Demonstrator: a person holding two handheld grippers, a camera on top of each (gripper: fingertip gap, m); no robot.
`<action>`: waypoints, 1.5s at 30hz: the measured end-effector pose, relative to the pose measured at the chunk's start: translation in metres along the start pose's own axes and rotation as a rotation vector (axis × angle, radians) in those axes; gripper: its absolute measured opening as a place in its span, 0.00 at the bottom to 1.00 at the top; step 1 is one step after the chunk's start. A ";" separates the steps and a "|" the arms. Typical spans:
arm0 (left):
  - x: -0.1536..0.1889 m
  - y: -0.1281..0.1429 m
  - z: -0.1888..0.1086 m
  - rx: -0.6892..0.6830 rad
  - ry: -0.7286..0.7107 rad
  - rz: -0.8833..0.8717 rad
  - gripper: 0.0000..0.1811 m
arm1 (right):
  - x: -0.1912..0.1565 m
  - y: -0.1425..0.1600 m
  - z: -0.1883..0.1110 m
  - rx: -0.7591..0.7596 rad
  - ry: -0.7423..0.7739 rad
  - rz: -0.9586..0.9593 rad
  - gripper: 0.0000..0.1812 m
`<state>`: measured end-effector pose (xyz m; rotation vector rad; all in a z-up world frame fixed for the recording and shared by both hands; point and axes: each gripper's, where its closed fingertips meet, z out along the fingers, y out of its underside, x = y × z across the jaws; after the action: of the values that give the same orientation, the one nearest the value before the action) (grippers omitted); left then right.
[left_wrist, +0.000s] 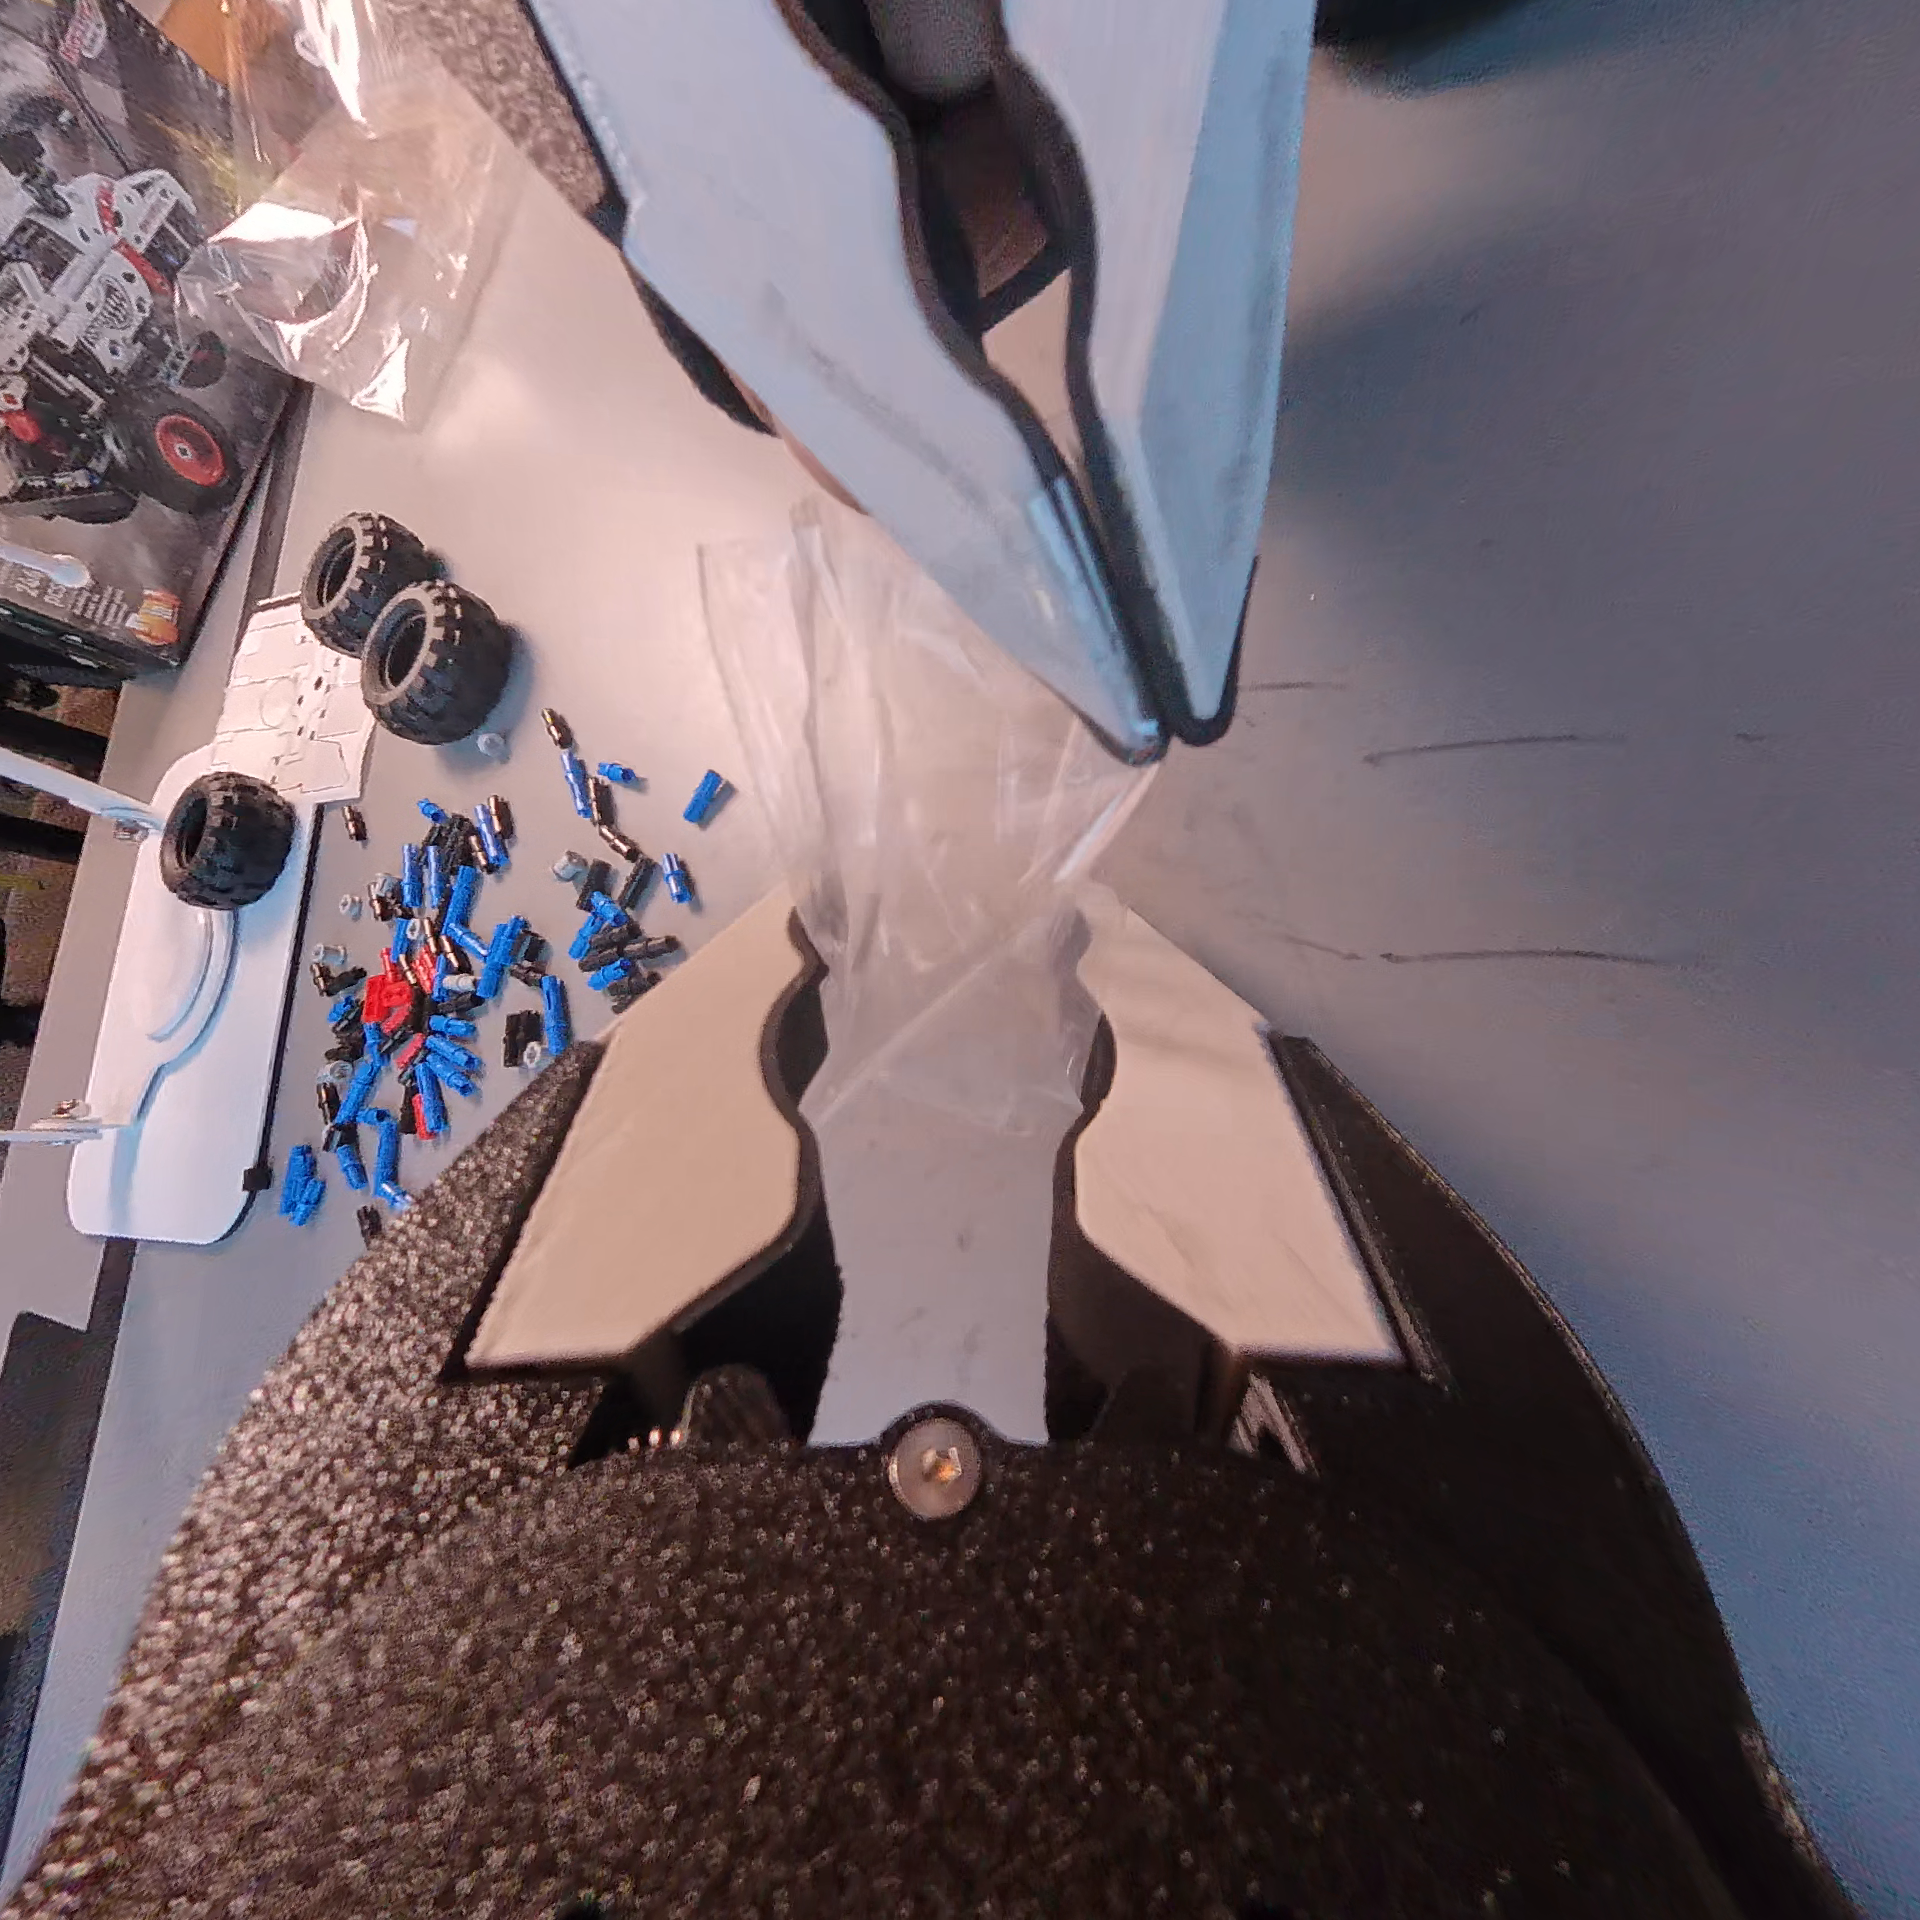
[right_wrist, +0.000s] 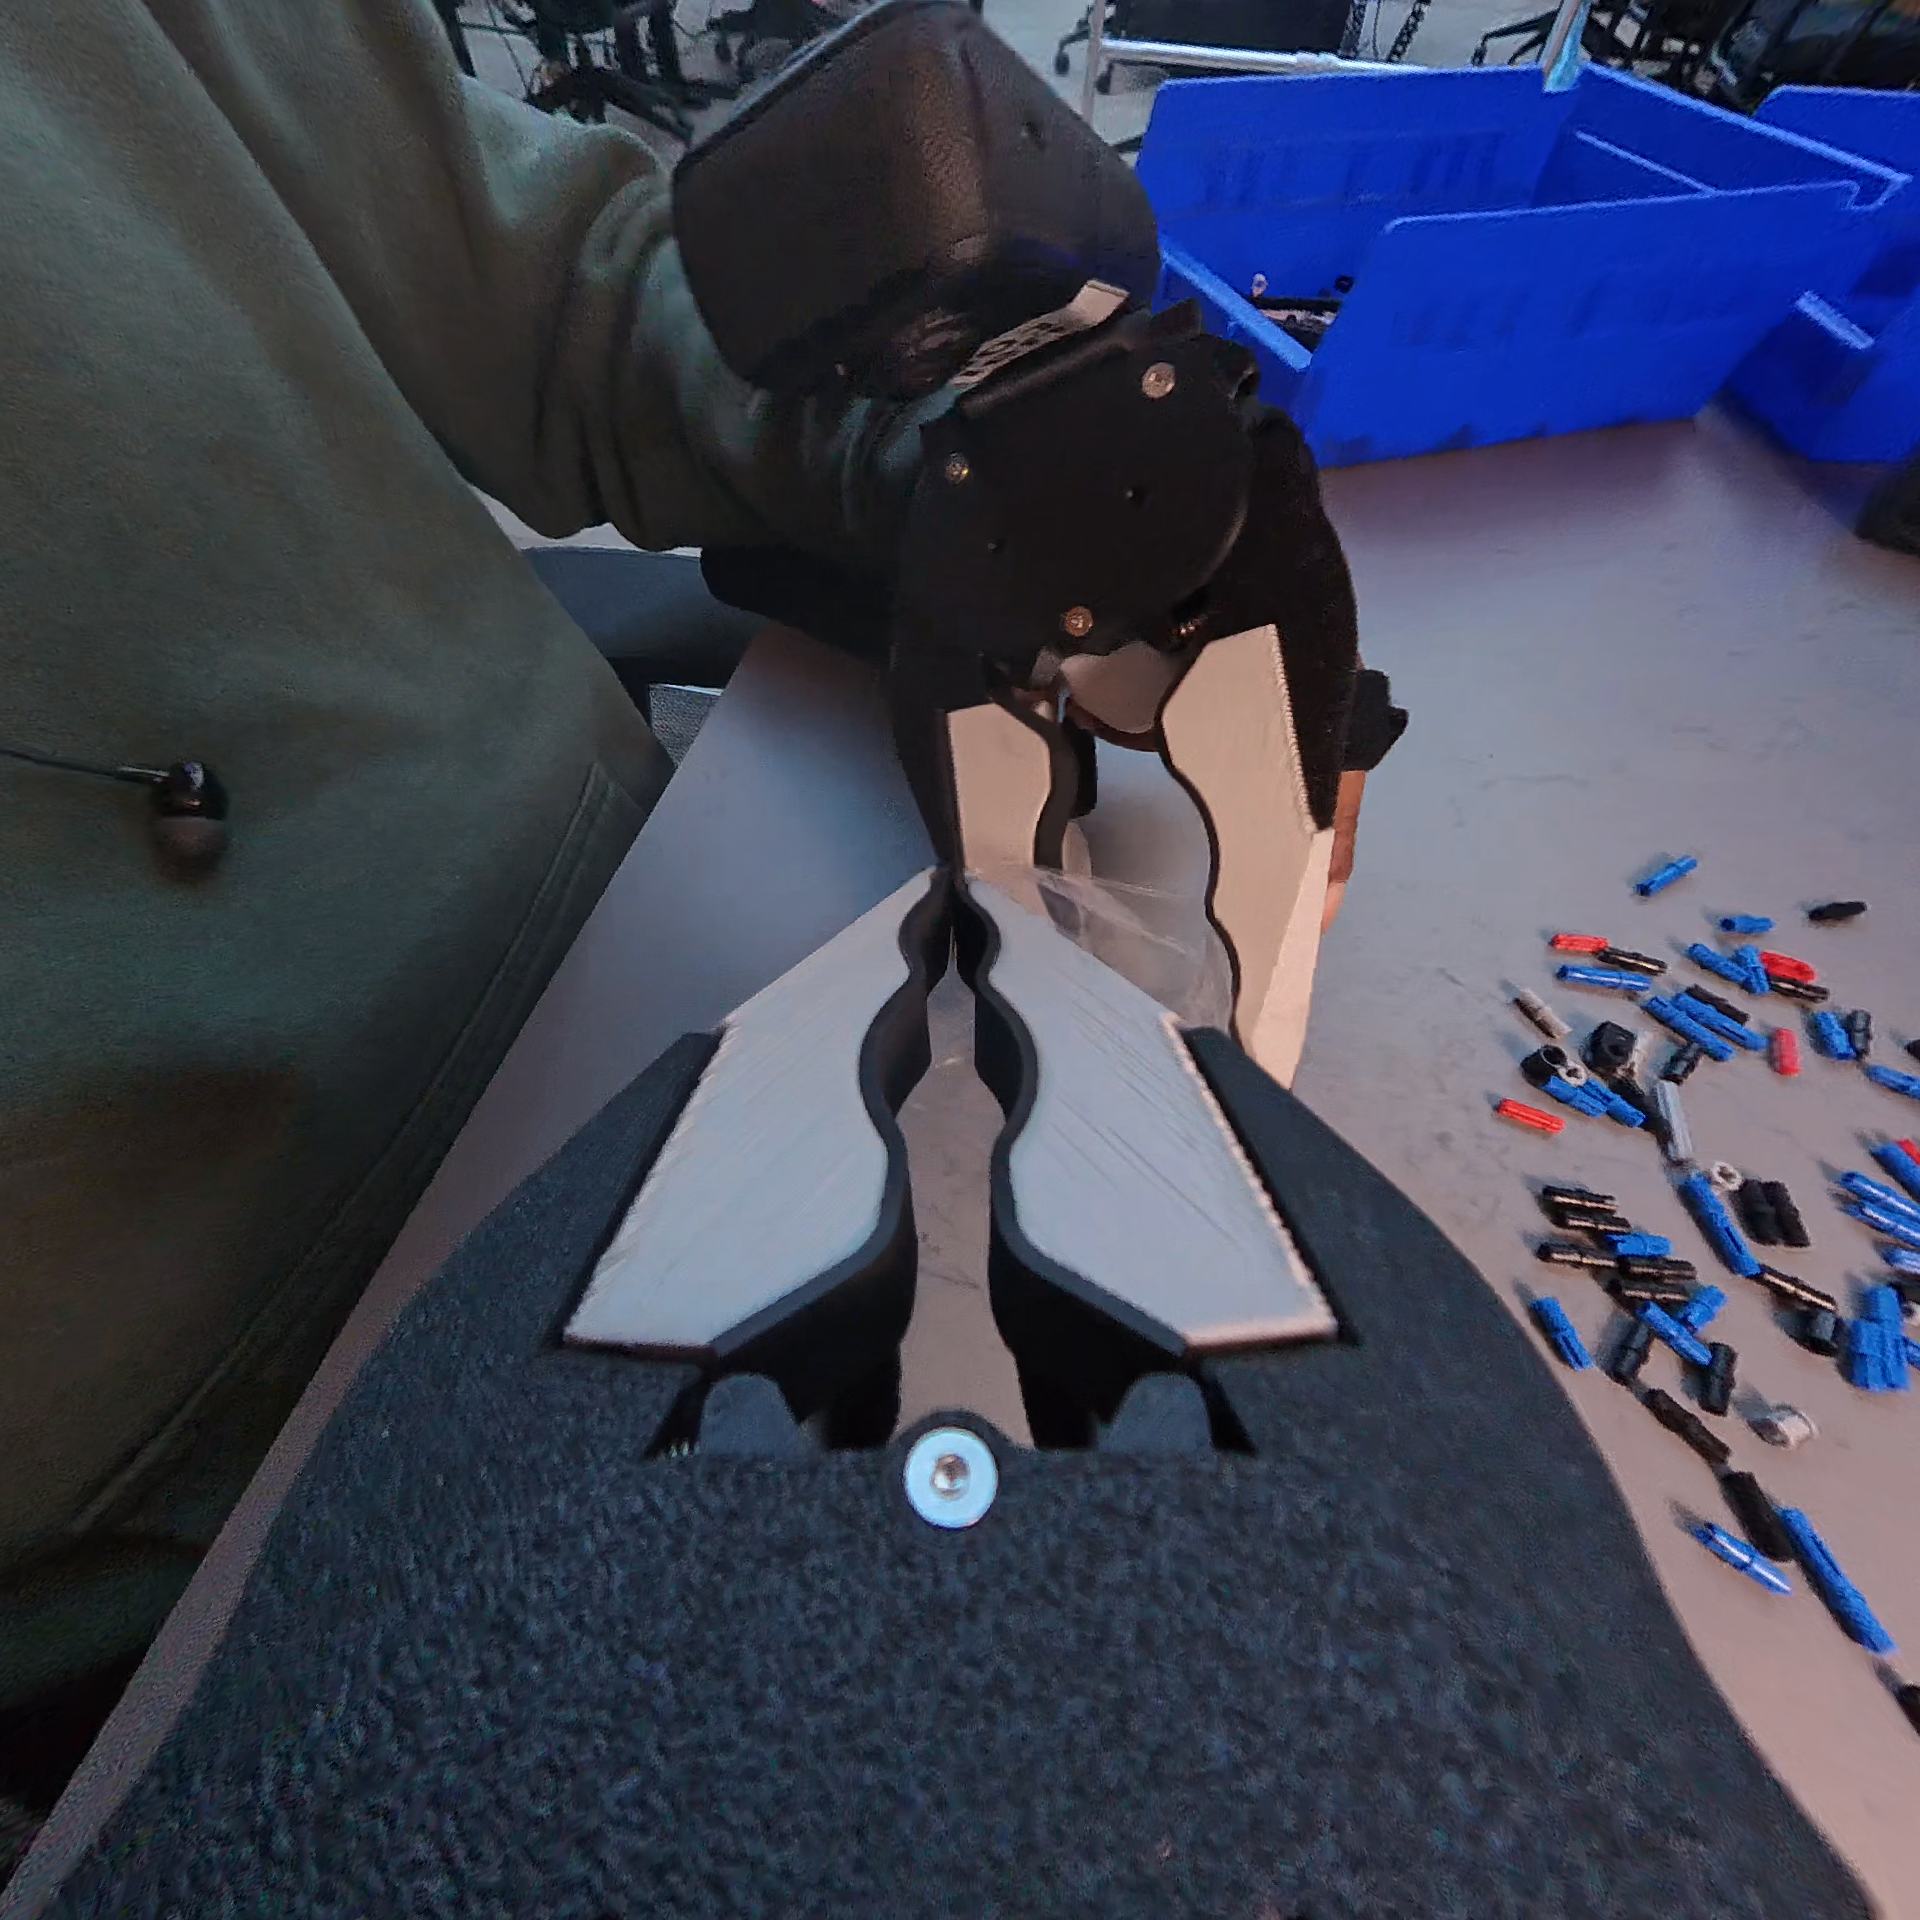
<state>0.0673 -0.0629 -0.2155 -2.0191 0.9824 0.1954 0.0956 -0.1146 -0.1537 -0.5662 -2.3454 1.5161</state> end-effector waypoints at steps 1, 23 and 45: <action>0.001 -0.002 -0.001 0.013 0.006 -0.002 0.22 | -0.002 -0.002 -0.001 0.010 -0.005 -0.013 0.00; 0.009 -0.004 -0.003 0.116 0.154 -0.143 0.34 | 0.020 0.014 -0.028 -0.164 0.165 -0.258 0.00; 0.040 0.002 0.004 0.065 0.344 -0.171 0.42 | 0.036 0.043 0.046 -0.282 0.432 -0.805 0.27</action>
<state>0.0939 -0.0836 -0.2377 -2.1046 1.0013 -0.2814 0.0513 -0.1184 -0.2108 0.0285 -2.0543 0.6355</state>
